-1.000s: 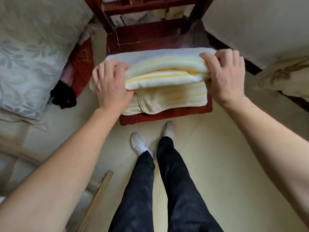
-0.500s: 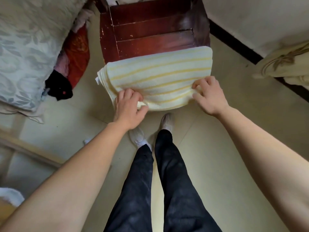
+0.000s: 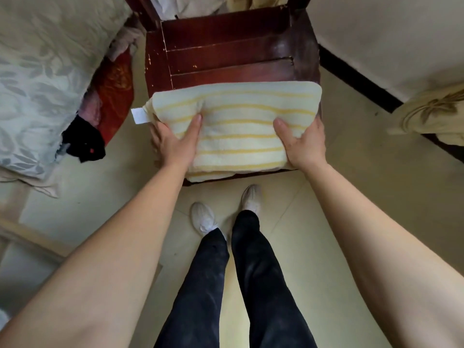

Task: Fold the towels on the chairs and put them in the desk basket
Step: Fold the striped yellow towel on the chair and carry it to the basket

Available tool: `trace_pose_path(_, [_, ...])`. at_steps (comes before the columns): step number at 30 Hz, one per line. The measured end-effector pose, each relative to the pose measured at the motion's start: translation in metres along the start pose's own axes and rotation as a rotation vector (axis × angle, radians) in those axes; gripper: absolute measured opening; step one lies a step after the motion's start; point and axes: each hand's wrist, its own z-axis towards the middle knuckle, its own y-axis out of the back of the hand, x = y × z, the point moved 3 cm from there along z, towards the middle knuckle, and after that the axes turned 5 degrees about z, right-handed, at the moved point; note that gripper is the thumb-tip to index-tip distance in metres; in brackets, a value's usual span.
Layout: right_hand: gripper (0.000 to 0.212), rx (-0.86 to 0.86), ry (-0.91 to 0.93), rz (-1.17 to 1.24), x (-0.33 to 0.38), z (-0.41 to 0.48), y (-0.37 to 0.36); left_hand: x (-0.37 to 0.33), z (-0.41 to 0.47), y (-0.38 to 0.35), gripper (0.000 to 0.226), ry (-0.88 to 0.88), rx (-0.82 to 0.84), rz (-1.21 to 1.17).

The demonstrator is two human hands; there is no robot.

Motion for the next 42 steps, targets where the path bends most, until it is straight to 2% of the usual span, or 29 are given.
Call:
trace_pose_path(2, [0.049, -0.003, -0.003, 0.129, 0.006, -0.006, 0.003, 0.001, -0.002, 0.000, 0.118, -0.002, 0.004, -0.053])
trace_pose_path(4, [0.031, 0.028, -0.072, 0.218, 0.013, -0.012, 0.008, 0.002, -0.009, 0.003, 0.109, -0.005, 0.021, -0.142])
trace_pose_path(6, [0.030, 0.074, -0.128, 0.333, 0.024, -0.021, 0.014, 0.001, -0.018, 0.014, 0.100, 0.031, 0.062, -0.292])
trace_pose_path(9, [0.040, 0.114, -0.185, 0.444, 0.045, -0.041, 0.028, 0.002, -0.041, 0.038, 0.108, 0.236, 0.196, -0.559])
trace_pose_path(12, [0.046, 0.121, -0.186, 0.487, 0.075, -0.071, 0.049, 0.004, -0.077, 0.079, 0.083, 0.308, 0.277, -0.718])
trace_pose_path(16, [0.042, 0.272, -0.116, 0.548, 0.149, -0.122, 0.075, -0.008, -0.135, 0.168, 0.078, 0.239, 0.302, -0.952])
trace_pose_path(18, [0.043, 0.317, -0.010, 0.539, 0.192, -0.150, 0.087, -0.019, -0.173, 0.215, 0.065, 0.178, 0.329, -1.007])
trace_pose_path(20, [0.040, 0.340, 0.138, 0.523, 0.233, -0.171, 0.098, -0.031, -0.205, 0.259, 0.061, 0.101, 0.308, -1.032])
trace_pose_path(22, [0.042, 0.415, 0.240, 0.545, 0.279, -0.203, 0.106, -0.034, -0.247, 0.313, 0.062, 0.021, 0.169, -1.059])
trace_pose_path(24, [0.046, 0.518, 0.292, 0.576, 0.314, -0.237, 0.107, -0.030, -0.294, 0.362, 0.058, -0.029, -0.073, -1.066])
trace_pose_path(27, [0.034, 0.731, 0.300, 0.617, 0.348, -0.288, 0.094, -0.014, -0.367, 0.410, 0.048, -0.095, -0.389, -0.962])
trace_pose_path(29, [0.035, 0.884, 0.305, 0.611, 0.366, -0.334, 0.078, 0.013, -0.424, 0.433, 0.039, -0.102, -0.620, -0.943])
trace_pose_path(33, [0.043, 1.138, 0.397, 0.562, 0.393, -0.441, 0.055, 0.073, -0.521, 0.463, 0.038, -0.057, -0.953, -0.956])
trace_pose_path(37, [0.058, 1.386, 0.557, 0.425, 0.399, -0.586, 0.036, 0.154, -0.651, 0.482, 0.034, 0.091, -1.303, -0.958])
trace_pose_path(39, [0.053, 1.512, 0.653, 0.362, 0.380, -0.671, 0.032, 0.204, -0.727, 0.477, 0.040, 0.151, -1.452, -1.012])
trace_pose_path(41, [0.047, 1.591, 0.689, 0.335, 0.368, -0.717, 0.031, 0.229, -0.762, 0.472, 0.044, 0.182, -1.505, -1.052])
trace_pose_path(42, [0.048, 1.660, 0.710, 0.297, 0.345, -0.765, 0.032, 0.255, -0.807, 0.462, 0.041, 0.198, -1.588, -1.068])
